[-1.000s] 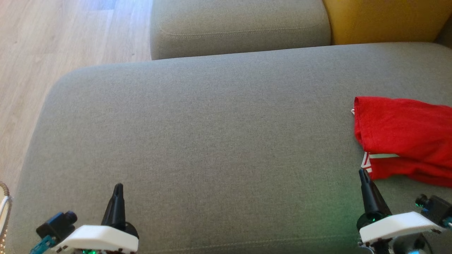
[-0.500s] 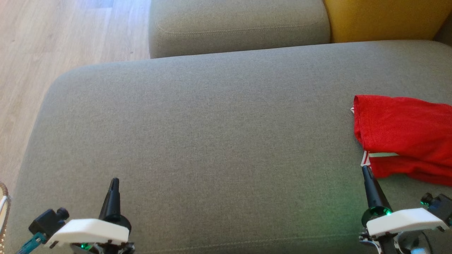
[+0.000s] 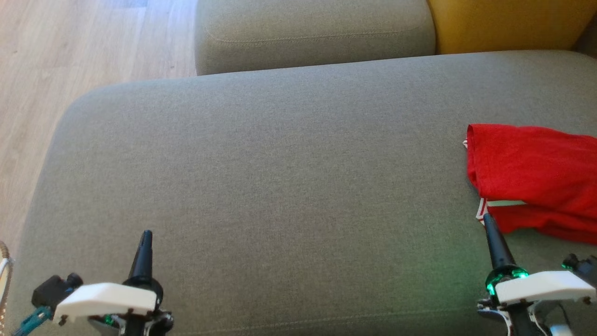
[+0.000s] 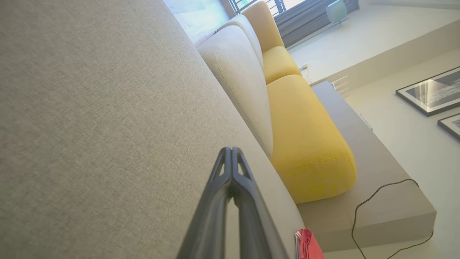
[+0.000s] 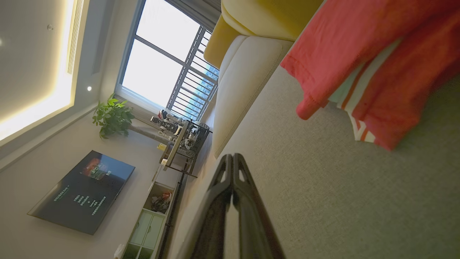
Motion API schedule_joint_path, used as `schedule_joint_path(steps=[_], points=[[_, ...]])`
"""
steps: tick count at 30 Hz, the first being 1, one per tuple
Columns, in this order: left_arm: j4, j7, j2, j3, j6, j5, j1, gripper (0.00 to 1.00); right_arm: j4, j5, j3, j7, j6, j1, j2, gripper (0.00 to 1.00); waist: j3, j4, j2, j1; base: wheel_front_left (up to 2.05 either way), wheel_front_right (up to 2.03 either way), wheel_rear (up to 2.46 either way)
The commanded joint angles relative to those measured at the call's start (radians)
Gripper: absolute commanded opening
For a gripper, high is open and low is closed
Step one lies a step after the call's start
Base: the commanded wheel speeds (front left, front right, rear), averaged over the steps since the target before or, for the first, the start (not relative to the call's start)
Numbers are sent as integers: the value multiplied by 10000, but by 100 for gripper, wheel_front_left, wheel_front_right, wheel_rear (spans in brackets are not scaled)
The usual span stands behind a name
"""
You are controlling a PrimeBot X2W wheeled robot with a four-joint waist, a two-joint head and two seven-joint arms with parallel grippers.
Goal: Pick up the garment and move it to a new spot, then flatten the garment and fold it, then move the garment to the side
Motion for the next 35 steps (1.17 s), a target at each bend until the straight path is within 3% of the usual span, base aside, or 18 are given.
schedule_joint_path(steps=[1, 35], points=[[-273, 89, 160, 341, -104, -268, -632, 0, -298, 286, 98, 72, 0, -633, -114, 0, 5, -2, 0, 0, 0, 0, 0], [317, 1049, 119, 1140, -612, -4097, -1426, 0, -136, 4123, -136, 1041, -1, -1141, -118, 0, 162, -83, 0, 0, 0, 0, 0]])
